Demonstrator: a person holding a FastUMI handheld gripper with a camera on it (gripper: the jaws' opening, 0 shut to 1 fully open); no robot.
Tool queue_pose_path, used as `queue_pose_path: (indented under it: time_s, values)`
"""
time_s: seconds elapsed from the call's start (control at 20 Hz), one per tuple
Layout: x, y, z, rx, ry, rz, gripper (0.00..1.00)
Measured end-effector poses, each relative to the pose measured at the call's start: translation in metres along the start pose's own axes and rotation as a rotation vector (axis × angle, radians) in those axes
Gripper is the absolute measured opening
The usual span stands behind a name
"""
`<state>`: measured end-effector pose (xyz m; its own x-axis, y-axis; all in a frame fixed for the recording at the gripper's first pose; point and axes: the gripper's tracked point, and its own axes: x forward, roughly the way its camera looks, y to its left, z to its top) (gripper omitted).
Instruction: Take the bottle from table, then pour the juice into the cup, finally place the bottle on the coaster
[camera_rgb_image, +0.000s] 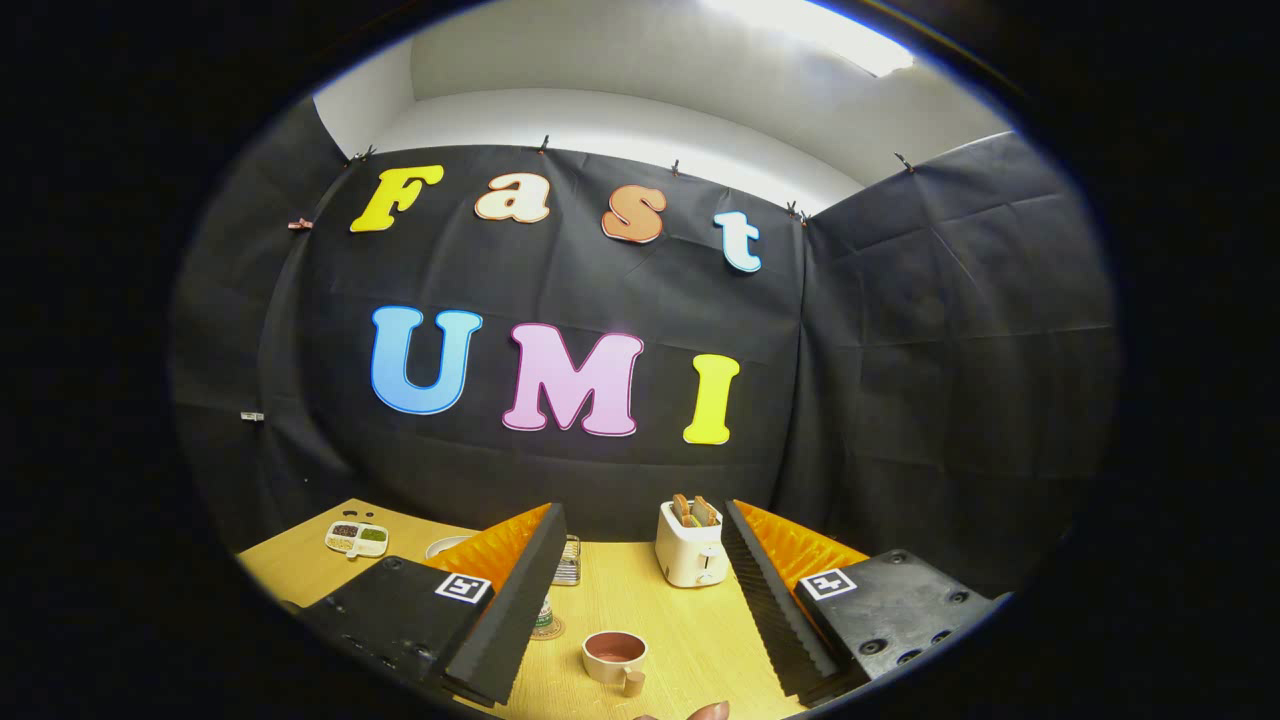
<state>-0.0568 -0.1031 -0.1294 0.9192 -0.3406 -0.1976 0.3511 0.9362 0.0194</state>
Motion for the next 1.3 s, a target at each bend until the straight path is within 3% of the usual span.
queue_pose_path:
  time_s: [1.3]
  values:
    - [-0.009, 0.027, -0.004, 0.004, 0.016, 0.053, 0.96]
